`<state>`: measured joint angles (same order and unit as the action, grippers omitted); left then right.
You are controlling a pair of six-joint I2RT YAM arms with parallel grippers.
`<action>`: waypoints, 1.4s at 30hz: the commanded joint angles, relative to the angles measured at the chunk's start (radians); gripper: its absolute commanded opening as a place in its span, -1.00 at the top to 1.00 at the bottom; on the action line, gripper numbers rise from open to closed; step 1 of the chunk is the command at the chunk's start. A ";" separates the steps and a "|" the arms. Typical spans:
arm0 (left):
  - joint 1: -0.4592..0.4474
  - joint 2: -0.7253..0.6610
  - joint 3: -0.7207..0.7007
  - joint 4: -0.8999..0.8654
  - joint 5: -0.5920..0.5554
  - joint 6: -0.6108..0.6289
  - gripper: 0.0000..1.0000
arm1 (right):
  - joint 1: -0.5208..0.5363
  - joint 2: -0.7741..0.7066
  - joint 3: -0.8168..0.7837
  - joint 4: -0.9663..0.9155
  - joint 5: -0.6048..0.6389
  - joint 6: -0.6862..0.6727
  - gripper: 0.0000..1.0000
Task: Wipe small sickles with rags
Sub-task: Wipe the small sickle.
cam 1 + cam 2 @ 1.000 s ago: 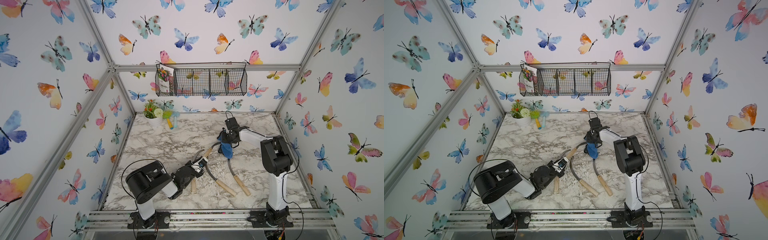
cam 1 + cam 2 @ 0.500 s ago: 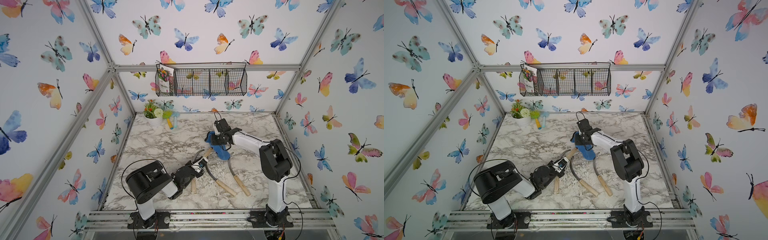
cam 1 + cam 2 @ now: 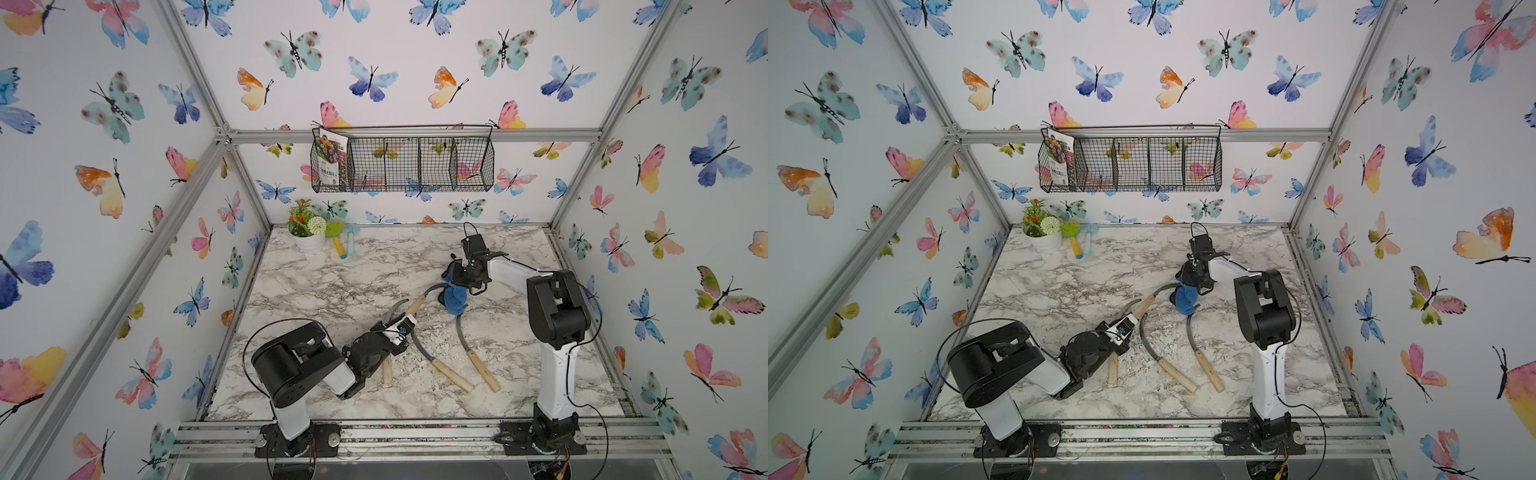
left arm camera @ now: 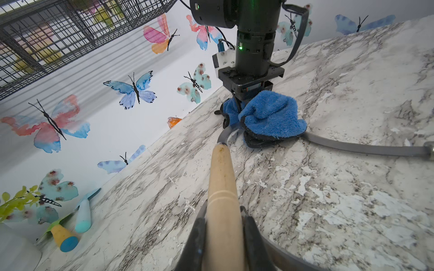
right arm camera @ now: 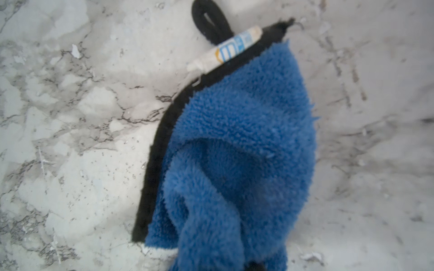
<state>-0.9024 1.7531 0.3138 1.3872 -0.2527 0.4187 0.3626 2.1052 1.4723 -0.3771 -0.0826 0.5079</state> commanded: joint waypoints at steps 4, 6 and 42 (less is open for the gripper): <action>0.000 -0.008 -0.004 0.036 0.001 0.000 1.00 | 0.148 -0.047 0.011 -0.034 -0.041 -0.057 0.96; 0.000 -0.008 -0.003 0.036 0.001 0.000 1.00 | 0.189 -0.068 0.011 -0.012 -0.056 -0.070 0.96; 0.000 -0.009 -0.003 0.038 -0.003 0.000 1.00 | 0.176 -0.086 -0.029 0.043 -0.106 -0.072 0.96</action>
<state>-0.9043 1.7531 0.3023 1.3869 -0.2466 0.4038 0.4656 2.0708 1.4578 -0.3290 -0.1146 0.4709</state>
